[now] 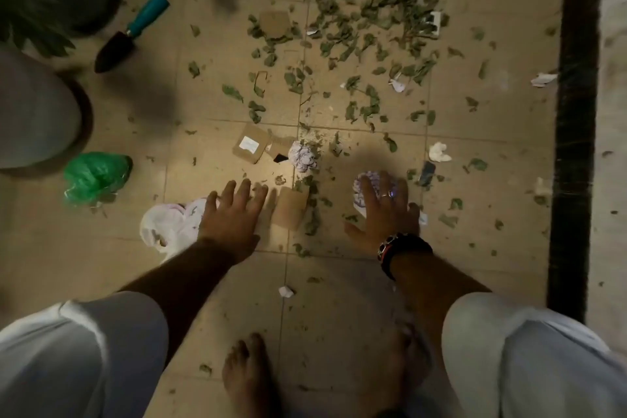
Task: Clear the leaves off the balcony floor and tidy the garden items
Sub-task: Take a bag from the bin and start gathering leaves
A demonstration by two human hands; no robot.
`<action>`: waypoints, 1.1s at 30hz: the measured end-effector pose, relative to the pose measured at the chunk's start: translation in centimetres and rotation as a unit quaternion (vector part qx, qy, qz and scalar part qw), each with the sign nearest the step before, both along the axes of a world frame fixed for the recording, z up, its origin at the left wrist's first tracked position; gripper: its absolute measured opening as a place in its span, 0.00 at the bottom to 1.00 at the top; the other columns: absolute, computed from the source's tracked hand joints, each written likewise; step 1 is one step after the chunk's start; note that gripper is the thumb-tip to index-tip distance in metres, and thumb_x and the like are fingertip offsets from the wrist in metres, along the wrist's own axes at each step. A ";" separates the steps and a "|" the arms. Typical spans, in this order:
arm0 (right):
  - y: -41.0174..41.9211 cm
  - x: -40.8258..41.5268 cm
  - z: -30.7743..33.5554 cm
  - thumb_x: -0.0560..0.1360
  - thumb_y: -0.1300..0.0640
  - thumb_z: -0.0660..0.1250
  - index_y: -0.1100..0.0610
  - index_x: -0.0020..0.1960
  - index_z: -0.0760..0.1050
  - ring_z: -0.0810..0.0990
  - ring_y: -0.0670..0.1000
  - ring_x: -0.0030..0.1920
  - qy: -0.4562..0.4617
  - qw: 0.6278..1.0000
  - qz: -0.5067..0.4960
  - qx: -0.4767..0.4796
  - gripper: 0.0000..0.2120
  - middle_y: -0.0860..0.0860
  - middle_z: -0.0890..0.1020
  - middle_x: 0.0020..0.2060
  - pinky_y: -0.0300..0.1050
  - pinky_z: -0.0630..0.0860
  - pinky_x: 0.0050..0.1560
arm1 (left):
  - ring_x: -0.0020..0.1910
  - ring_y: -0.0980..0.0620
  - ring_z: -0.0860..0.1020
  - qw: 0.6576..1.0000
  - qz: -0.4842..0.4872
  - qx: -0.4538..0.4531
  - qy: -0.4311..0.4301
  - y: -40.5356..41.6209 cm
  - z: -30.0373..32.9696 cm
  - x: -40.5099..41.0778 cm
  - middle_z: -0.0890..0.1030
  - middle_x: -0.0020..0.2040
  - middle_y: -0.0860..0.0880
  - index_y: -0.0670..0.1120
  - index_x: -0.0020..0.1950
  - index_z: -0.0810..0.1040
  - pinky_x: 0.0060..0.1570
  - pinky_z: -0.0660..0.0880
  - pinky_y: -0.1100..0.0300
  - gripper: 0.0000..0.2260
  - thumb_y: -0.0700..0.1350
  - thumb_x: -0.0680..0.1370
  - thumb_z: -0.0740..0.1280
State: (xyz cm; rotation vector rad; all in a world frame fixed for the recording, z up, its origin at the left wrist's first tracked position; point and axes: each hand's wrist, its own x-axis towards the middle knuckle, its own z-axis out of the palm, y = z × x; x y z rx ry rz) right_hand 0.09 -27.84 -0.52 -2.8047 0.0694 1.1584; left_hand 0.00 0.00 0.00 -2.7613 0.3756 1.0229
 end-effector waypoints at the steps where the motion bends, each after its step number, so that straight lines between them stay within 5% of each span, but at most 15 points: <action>1: 0.0 0.0 -0.4 0.71 0.30 0.60 0.43 0.77 0.36 0.38 0.64 0.76 0.008 1.000 0.002 -0.006 0.46 0.50 0.37 0.78 0.67 0.55 0.71 | 0.79 0.38 0.48 1.000 0.007 0.022 0.016 0.2 -0.4 -0.1 0.46 0.81 0.43 0.53 0.79 0.39 0.73 0.56 0.34 0.47 0.63 0.73 0.67; 9: -1.2 0.8 -4.6 0.72 0.38 0.66 0.40 0.76 0.35 0.40 0.66 0.76 0.024 0.997 -0.054 -0.049 0.47 0.51 0.36 0.77 0.70 0.60 0.68 | 0.76 0.29 0.42 0.975 0.168 0.122 0.086 3.2 -3.9 -1.6 0.33 0.78 0.43 0.58 0.76 0.31 0.64 0.61 0.25 0.61 0.63 0.64 0.77; 16: -2.6 0.5 -7.3 0.76 0.52 0.65 0.43 0.77 0.45 0.69 0.67 0.64 0.025 0.995 -0.091 -0.014 0.38 0.58 0.52 0.74 0.58 0.71 0.63 | 0.72 0.31 0.64 0.961 0.223 0.123 0.109 5.5 -7.6 -3.4 0.46 0.77 0.34 0.52 0.78 0.35 0.62 0.75 0.40 0.52 0.54 0.72 0.73; 20: -3.0 -0.1 -8.4 0.75 0.54 0.65 0.46 0.76 0.58 0.72 0.64 0.64 0.018 0.983 -0.179 0.049 0.32 0.58 0.61 0.72 0.53 0.68 0.68 | 0.70 0.42 0.70 0.962 0.259 0.070 0.059 5.8 -7.7 -3.9 0.65 0.74 0.40 0.48 0.78 0.54 0.68 0.70 0.49 0.30 0.50 0.80 0.64; 23: -2.8 -0.2 -8.2 0.74 0.60 0.61 0.52 0.71 0.68 0.72 0.63 0.63 -0.063 0.967 -0.233 0.088 0.25 0.60 0.73 0.65 0.51 0.67 0.66 | 0.62 0.41 0.76 0.942 0.335 0.002 0.029 6.2 -7.0 -3.4 0.75 0.65 0.41 0.47 0.71 0.67 0.62 0.73 0.48 0.23 0.46 0.78 0.68; 27: -0.4 -1.5 -5.3 0.72 0.69 0.60 0.58 0.67 0.73 0.73 0.62 0.61 -0.152 0.940 -0.271 0.139 0.24 0.62 0.76 0.60 0.51 0.69 0.63 | 0.53 0.40 0.77 0.919 0.370 -0.123 -0.049 5.3 -5.0 -2.9 0.79 0.56 0.39 0.40 0.64 0.72 0.53 0.73 0.51 0.16 0.39 0.77 0.66; 33: 5.0 -4.1 -2.5 0.73 0.68 0.63 0.54 0.70 0.72 0.75 0.58 0.63 -0.092 0.920 -0.309 0.225 0.26 0.59 0.77 0.62 0.45 0.71 0.64 | 0.50 0.49 0.75 0.839 0.463 -0.285 -0.025 0.9 -0.3 -2.3 0.78 0.54 0.48 0.45 0.64 0.75 0.52 0.71 0.57 0.14 0.45 0.79 0.64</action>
